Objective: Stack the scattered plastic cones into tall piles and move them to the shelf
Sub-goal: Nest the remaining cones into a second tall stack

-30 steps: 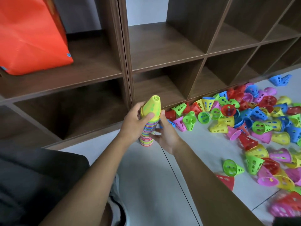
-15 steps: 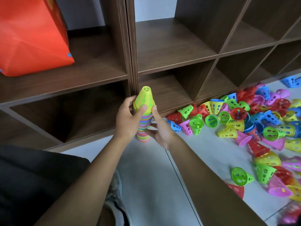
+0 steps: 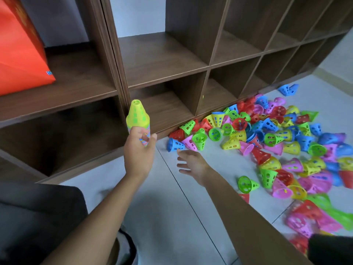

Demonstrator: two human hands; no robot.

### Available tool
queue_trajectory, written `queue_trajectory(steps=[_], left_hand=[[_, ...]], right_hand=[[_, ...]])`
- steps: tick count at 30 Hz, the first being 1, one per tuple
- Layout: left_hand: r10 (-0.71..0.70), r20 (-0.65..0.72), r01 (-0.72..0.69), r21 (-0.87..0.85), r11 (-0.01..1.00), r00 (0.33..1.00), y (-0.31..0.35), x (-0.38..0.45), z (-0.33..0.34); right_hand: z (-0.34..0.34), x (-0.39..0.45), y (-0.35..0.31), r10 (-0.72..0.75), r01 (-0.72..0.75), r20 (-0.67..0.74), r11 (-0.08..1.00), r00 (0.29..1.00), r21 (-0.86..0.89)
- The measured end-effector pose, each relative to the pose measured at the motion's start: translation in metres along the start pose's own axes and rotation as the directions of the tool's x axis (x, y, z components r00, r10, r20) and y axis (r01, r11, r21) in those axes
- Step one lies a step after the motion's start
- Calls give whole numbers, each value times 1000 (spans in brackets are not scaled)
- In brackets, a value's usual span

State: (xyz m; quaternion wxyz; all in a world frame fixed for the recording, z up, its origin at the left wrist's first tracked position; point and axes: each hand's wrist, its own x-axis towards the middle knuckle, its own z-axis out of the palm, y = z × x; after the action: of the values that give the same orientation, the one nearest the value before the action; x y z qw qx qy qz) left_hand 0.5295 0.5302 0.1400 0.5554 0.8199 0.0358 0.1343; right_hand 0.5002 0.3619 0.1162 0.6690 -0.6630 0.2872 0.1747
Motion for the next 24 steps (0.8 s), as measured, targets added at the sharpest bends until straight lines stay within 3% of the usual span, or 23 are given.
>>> queue_trajectory(steps=[4,7,10,13,16,20,24], left_hand=[[82,221,-93,40,995,972,17,-24,28],[132,433,-165,39,986,892,32,-28,51],[162,706,-365,146,920,690,40,-28,70],[101,895,-640,229,733,435,46,-28,79],[42,956,-717,188,672,290,61,-28,90],[-8,990,-774,113,623,137,77,-27,113],[-113,993,-846,87,525,32,87,-11,128]], right_hand=[[-48,-17,19,-16,14,-64,1000,998,-27],[-85,-26,29,-32,20,-124,995,992,-101],[-122,-38,33,-57,4,-157,949,986,-316],[-156,-58,31,-63,-39,-182,860,981,-508],[-184,-75,29,-63,-76,-203,789,977,-610],[-209,-96,34,-54,-62,-122,623,991,-779],[-232,-117,40,-7,-78,-95,512,995,-856]])
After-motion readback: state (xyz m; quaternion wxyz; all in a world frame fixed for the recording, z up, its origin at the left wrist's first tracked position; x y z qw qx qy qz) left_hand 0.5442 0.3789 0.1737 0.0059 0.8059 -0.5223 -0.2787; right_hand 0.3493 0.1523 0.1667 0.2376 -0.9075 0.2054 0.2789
